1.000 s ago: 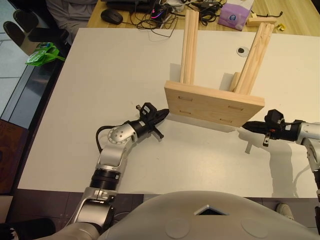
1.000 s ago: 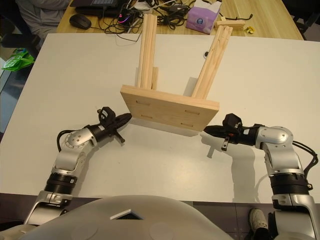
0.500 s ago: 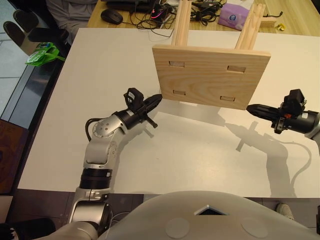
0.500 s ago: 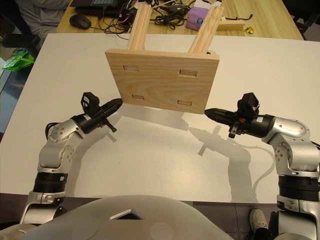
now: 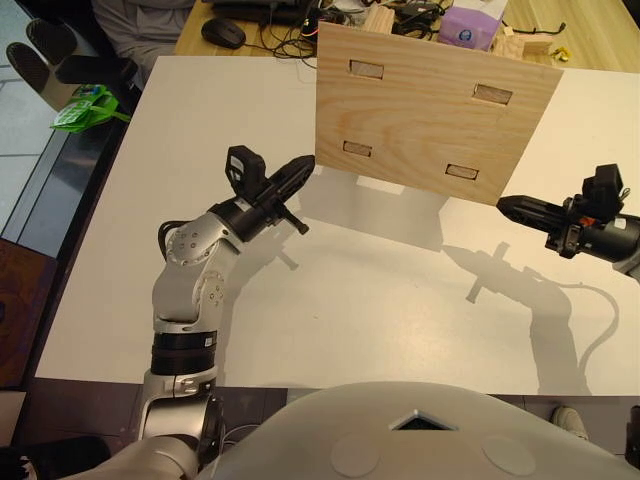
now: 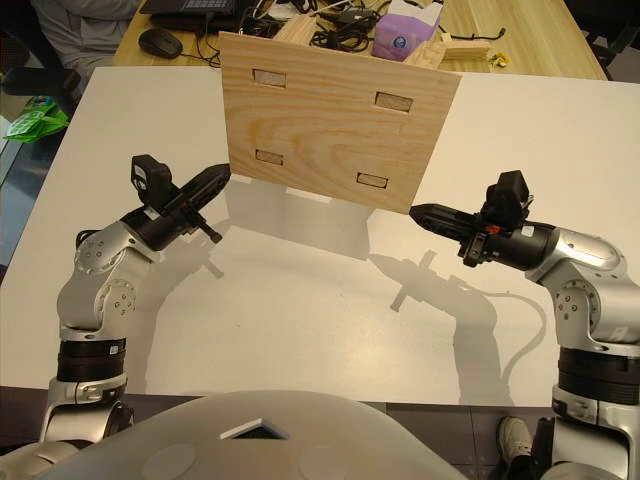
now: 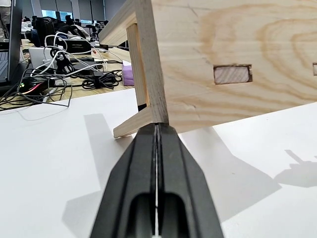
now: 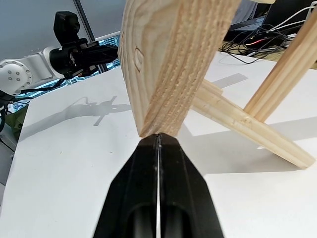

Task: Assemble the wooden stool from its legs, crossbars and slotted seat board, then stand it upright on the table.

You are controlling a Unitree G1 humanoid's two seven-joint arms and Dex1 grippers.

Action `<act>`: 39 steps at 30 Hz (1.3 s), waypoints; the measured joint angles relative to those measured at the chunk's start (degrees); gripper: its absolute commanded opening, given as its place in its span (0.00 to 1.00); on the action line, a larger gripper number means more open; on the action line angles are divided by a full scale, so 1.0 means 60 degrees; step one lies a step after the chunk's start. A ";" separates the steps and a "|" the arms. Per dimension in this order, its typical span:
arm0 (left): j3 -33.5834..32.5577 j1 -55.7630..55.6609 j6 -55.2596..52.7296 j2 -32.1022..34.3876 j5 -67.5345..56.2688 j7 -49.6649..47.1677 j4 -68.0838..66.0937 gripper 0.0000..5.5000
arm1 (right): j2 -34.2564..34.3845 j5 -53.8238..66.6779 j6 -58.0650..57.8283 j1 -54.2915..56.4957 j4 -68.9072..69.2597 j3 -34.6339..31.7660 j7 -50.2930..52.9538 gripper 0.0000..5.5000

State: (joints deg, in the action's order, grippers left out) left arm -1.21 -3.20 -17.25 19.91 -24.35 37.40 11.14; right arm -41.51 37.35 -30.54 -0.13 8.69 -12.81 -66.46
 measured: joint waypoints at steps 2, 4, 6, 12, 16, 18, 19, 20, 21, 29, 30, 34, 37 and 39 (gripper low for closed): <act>-0.0014 -0.0072 0.0001 -0.0001 -0.0067 -0.0001 0.0000 0.00 | 0.0026 0.0106 -0.0052 0.0009 0.0027 -0.0116 0.0003 0.00; -0.0015 -0.0079 0.0001 -0.0018 -0.0210 -0.0001 0.0003 0.00 | 0.0026 0.0189 -0.0111 0.0037 0.0026 -0.0231 0.0001 0.00; -0.0066 -0.0092 -0.0001 -0.0055 -0.0365 -0.0004 0.0017 0.00 | 0.0034 0.0310 -0.0199 0.0168 0.0027 -0.0345 0.0012 0.00; -0.0354 -0.0440 -0.0016 -0.0255 -0.0643 -0.0187 0.0014 0.00 | 0.0375 0.0347 -0.0193 0.0508 0.0004 -0.0400 0.0238 0.00; -0.0644 -0.0623 -0.0376 -0.0360 -0.1314 -0.0198 0.0029 0.00 | 0.0539 0.0683 -0.0232 0.0587 0.0094 -0.0563 0.0404 0.00; -0.0761 -0.0703 -0.0436 -0.0398 -0.1526 -0.0240 0.0181 0.00 | 0.0591 0.0934 -0.0339 0.0722 0.0115 -0.0695 0.0570 0.00; -0.0807 -0.0756 -0.0493 -0.0427 -0.1665 -0.0305 0.0211 0.00 | 0.0608 0.1051 -0.0400 0.0811 0.0155 -0.0752 0.0675 0.00; -0.0824 -0.0774 -0.0523 -0.0428 -0.1726 -0.0316 0.0226 0.00 | 0.0630 0.1096 -0.0444 0.0826 0.0186 -0.0782 0.0759 0.00; -0.0846 -0.0775 -0.0545 -0.0430 -0.1802 -0.0348 0.0261 0.00 | 0.0670 0.1188 -0.0535 0.0825 0.0250 -0.0831 0.0846 0.00; -0.0933 -0.0782 -0.0615 -0.0474 -0.2124 -0.0477 0.0450 0.00 | 0.0743 0.1734 -0.0943 0.0827 0.0444 -0.1065 0.1146 0.00; -0.0941 -0.0788 -0.0614 -0.0477 -0.2154 -0.0503 0.0451 0.00 | 0.0745 0.1770 -0.0968 0.0827 0.0459 -0.1068 0.1146 0.00; -0.0998 -0.0848 -0.0672 -0.0483 -0.2260 -0.0556 0.0469 0.00 | 0.0742 0.1918 -0.1090 0.0871 0.0467 -0.1094 0.1146 0.00; -0.1018 -0.0915 -0.0692 -0.0495 -0.2419 -0.0616 0.0642 0.00 | 0.0747 0.2154 -0.1144 0.0963 0.0466 -0.1261 0.1209 0.00; -0.1022 -0.0987 -0.0737 -0.0525 -0.2518 -0.0668 0.0675 0.00 | 0.0754 0.2202 -0.1206 0.1066 0.0464 -0.1347 0.1351 0.00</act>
State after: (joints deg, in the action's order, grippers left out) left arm -7.34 -9.12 -21.67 16.76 -39.46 33.39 15.19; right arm -36.99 50.57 -37.78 6.27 11.48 -20.89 -58.35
